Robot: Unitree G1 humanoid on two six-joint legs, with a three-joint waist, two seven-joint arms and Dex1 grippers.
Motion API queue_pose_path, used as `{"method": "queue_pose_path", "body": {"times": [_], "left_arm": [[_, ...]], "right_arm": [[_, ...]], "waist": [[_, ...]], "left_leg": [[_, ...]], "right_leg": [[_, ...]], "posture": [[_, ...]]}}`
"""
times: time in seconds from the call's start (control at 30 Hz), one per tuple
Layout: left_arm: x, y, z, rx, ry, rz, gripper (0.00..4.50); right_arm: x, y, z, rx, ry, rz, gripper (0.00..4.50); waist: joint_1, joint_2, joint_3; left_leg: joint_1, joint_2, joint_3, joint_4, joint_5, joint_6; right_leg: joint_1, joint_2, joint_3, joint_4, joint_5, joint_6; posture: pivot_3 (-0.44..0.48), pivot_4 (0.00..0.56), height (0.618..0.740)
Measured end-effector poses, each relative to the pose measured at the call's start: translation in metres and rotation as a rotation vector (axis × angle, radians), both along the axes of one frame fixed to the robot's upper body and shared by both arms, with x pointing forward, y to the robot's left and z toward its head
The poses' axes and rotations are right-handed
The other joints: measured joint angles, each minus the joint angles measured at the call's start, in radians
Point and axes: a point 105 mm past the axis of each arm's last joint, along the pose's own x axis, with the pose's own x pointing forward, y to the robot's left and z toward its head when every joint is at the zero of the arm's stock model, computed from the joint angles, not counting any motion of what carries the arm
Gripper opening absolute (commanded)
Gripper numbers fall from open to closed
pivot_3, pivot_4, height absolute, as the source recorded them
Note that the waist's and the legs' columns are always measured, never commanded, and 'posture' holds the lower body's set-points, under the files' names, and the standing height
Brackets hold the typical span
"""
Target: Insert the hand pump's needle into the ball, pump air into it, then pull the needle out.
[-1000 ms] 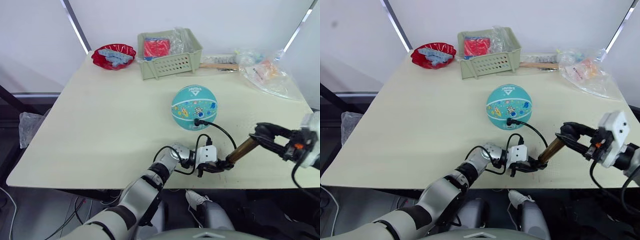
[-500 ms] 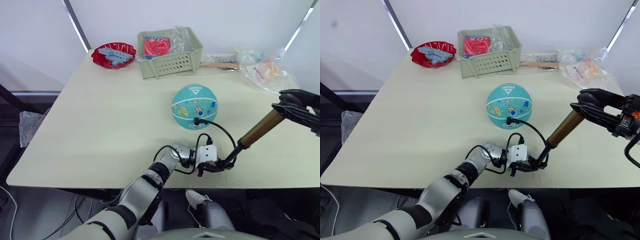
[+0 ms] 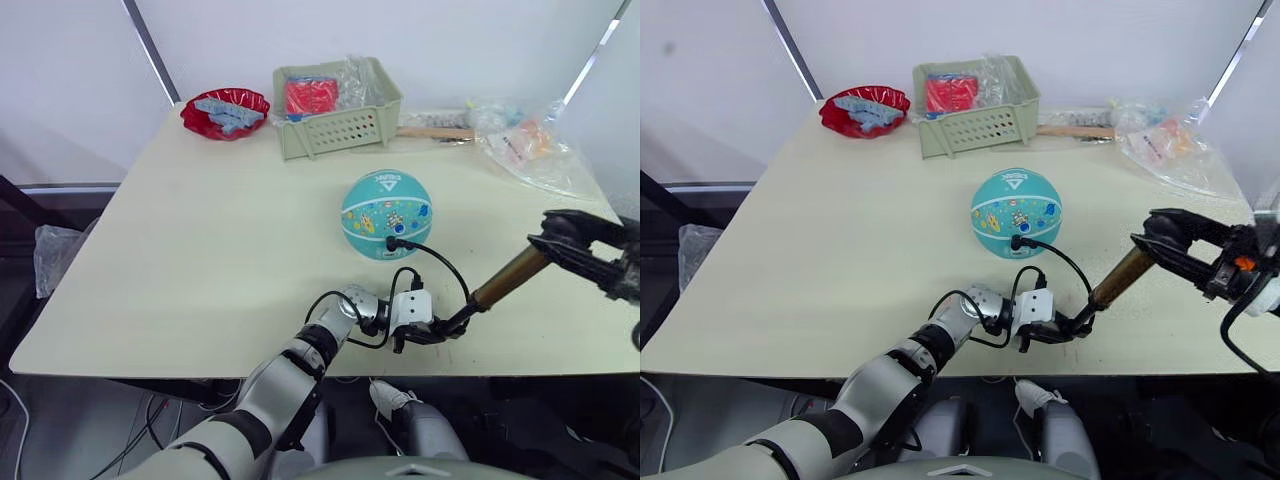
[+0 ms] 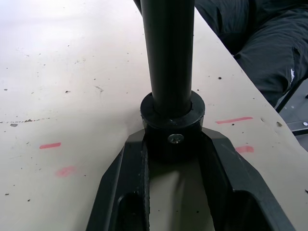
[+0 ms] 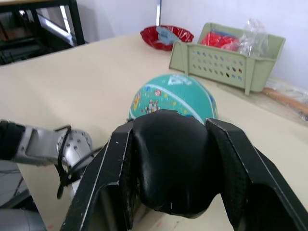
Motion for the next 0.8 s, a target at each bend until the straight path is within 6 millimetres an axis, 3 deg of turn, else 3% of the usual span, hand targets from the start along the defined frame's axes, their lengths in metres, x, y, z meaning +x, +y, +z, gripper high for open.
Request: {"method": "queue_pose_path", "body": {"times": [0.33, 0.5, 0.8], "left_arm": [[0.000, 0.001, -0.003, 0.010, 0.006, 0.004, 1.05], [-0.001, 0.000, -0.003, 0.009, 0.007, 0.007, 1.05], [-0.001, -0.002, -0.002, -0.001, 0.008, 0.007, 1.05]], "right_arm": [[0.005, 0.011, -0.063, -0.012, 0.040, -0.017, 1.65], [0.007, 0.015, -0.081, -0.019, 0.069, -0.027, 1.65], [0.009, 0.006, -0.074, -0.015, 0.091, -0.045, 1.65]], "waist": [[0.000, -0.005, -0.008], [0.000, -0.003, -0.010], [0.002, 0.000, -0.008]], "left_leg": [[0.001, 0.000, 0.000, -0.001, 0.000, 0.000], [0.001, 0.000, 0.000, 0.000, 0.000, 0.000], [-0.001, -0.001, 0.000, 0.000, 0.000, 0.000]], "right_leg": [[0.000, 0.000, 0.000, 0.000, 0.000, 0.000], [0.000, 0.000, 0.000, 0.000, 0.000, 0.000], [0.000, -0.002, -0.001, 0.000, 0.000, -0.001]], "posture": [[0.000, 0.150, 0.738], [0.000, 0.150, 0.738], [0.000, 0.150, 0.738]]}}
